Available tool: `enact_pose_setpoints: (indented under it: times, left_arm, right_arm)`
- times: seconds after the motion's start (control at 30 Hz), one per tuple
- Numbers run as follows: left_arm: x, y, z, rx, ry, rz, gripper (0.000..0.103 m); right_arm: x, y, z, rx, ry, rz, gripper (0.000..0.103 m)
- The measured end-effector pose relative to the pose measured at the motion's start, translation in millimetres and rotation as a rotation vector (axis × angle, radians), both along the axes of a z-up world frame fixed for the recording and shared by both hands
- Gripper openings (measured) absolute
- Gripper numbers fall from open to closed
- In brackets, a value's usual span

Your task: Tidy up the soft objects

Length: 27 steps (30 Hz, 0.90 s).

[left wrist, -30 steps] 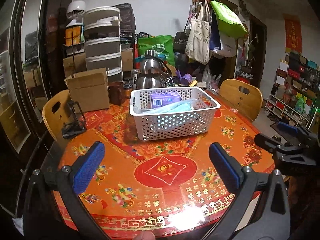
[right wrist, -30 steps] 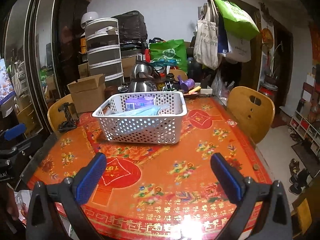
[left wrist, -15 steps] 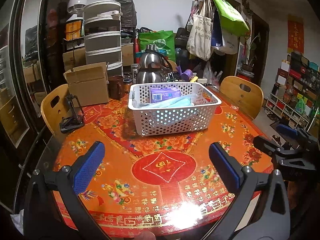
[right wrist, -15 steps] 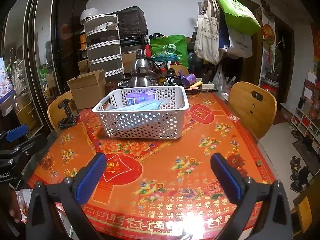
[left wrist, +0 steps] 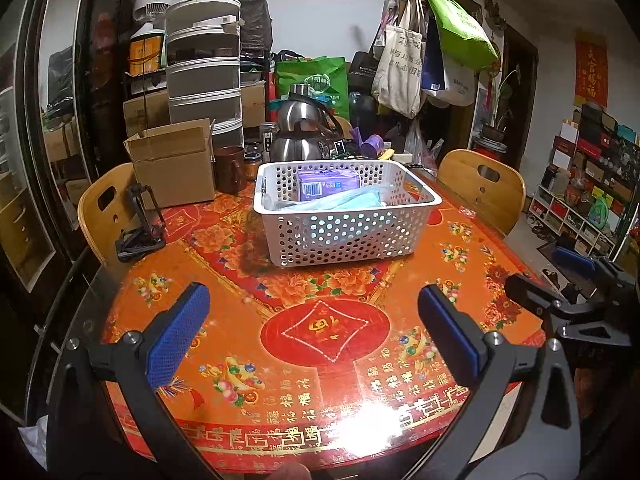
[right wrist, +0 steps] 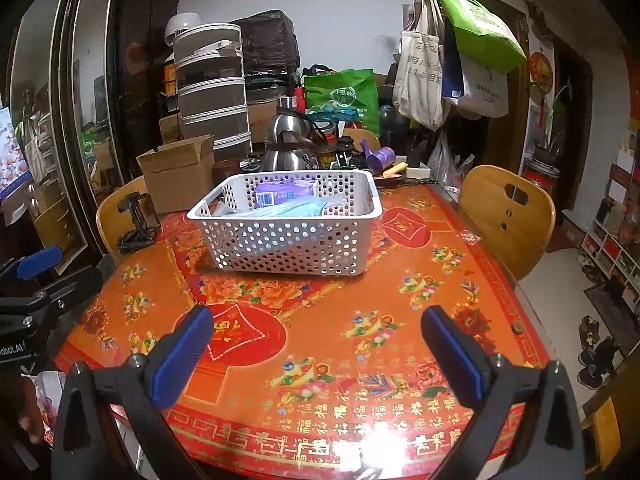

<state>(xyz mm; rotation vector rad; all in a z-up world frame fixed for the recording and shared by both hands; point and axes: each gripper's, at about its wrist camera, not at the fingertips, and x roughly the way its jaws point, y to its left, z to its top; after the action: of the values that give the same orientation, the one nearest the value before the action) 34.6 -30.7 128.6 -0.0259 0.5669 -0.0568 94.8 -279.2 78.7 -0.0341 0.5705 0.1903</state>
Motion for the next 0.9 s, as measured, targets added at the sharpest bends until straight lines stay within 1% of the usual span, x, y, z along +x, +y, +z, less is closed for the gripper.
enact_pose_setpoints:
  times: [0.9]
  left_arm:
    - [0.9, -0.3, -6.4, -0.002, 0.006, -0.005, 0.103]
  right_arm:
    - [-2.4, 1.6, 0.5, -0.005, 0.004, 0.006, 0.103]
